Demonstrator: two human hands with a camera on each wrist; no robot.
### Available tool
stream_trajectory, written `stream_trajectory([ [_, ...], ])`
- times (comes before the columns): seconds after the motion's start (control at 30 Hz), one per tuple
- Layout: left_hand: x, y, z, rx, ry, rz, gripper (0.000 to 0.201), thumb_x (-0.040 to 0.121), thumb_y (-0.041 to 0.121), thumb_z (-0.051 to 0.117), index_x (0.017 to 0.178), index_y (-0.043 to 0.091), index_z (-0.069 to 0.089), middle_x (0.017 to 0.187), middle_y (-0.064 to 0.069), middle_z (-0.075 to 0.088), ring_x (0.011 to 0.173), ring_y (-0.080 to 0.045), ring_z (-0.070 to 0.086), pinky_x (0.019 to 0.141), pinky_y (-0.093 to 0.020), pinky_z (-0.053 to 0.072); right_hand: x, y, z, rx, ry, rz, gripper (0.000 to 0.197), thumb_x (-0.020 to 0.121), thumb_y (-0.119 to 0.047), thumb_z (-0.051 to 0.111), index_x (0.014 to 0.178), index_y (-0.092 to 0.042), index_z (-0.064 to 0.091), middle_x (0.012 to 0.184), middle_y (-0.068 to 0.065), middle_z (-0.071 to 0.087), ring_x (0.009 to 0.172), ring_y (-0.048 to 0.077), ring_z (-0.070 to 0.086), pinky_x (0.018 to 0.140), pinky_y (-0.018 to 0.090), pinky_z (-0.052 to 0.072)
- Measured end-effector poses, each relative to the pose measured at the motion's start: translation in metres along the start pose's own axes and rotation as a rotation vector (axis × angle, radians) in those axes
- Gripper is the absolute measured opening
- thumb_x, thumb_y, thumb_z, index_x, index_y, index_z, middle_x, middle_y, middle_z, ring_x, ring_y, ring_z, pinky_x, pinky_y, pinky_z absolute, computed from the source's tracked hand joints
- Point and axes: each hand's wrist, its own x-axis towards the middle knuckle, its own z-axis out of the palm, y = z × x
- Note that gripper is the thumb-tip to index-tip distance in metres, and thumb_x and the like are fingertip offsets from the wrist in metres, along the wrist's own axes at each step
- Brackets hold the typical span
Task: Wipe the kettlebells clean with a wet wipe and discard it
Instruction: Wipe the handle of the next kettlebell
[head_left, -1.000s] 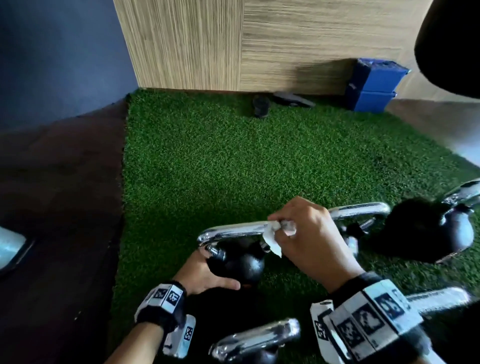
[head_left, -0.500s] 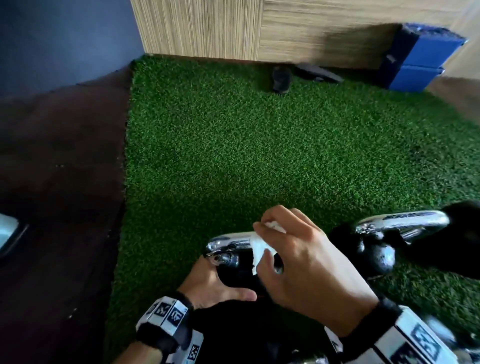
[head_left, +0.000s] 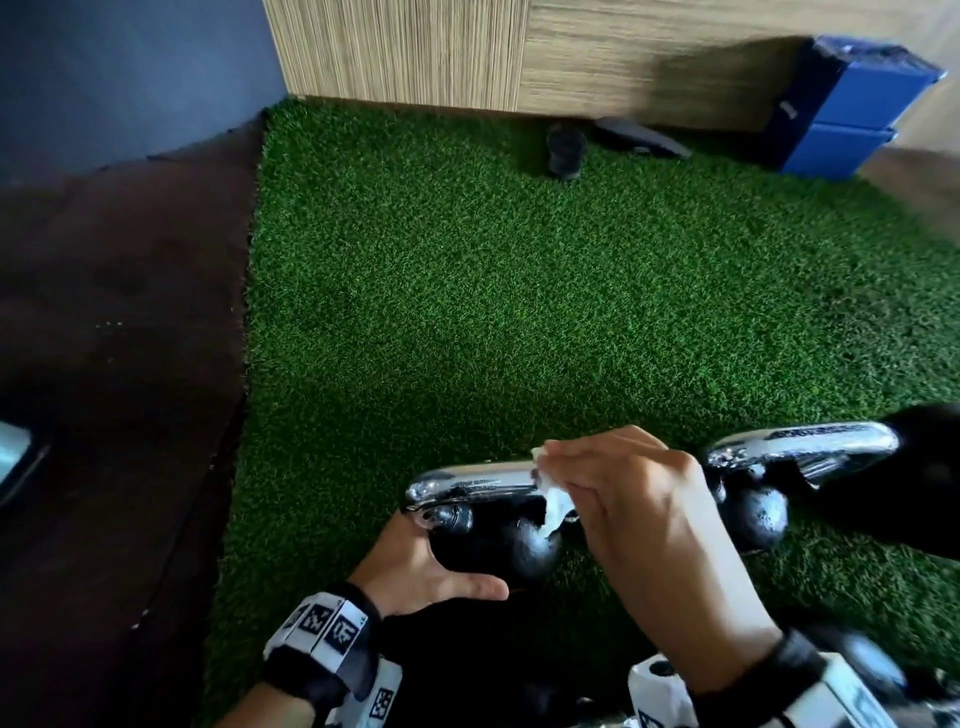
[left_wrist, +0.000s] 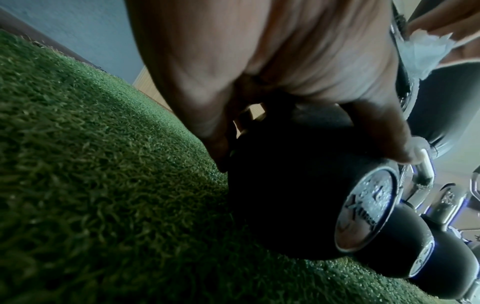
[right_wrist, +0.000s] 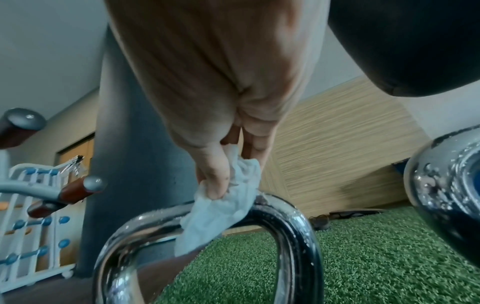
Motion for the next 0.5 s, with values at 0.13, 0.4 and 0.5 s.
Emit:
stream_trajectory([
  [0.13, 0.0, 0.001, 0.0, 0.001, 0.001, -0.003, 0.085, 0.053, 0.053, 0.097, 0.127, 0.046, 0.057, 0.126, 0.025, 0.066, 0.117, 0.007, 0.061, 0.095, -0.005, 0.045, -0.008, 0.011, -0.003, 0.0, 0.055, -0.001, 0.032, 0.074, 0.006, 0.077, 0.096, -0.018, 0.08, 0.102, -0.011, 0.074, 0.097, -0.004, 0.065, 0.09, 0.005, 0.046],
  [0.4, -0.003, 0.003, 0.0, -0.025, -0.02, -0.048, 0.084, 0.053, 0.055, 0.097, 0.126, 0.05, 0.056, 0.126, 0.024, 0.067, 0.119, 0.004, 0.061, 0.099, -0.013, 0.046, -0.019, 0.065, -0.005, 0.169, 0.03, 0.416, 0.03, 0.078, -0.006, 0.077, 0.091, -0.034, 0.079, 0.083, -0.029, 0.072, 0.075, -0.015, 0.066, 0.067, -0.002, 0.044],
  [0.5, -0.003, 0.005, 0.001, -0.015, -0.01, -0.045, 0.082, 0.053, 0.054, 0.097, 0.125, 0.049, 0.058, 0.125, 0.023, 0.067, 0.118, 0.005, 0.061, 0.097, -0.009, 0.045, -0.018, 0.078, 0.003, 0.378, 0.012, 0.474, 0.038, 0.079, 0.003, 0.075, 0.086, -0.034, 0.078, 0.083, -0.021, 0.075, 0.076, -0.003, 0.072, 0.068, 0.008, 0.053],
])
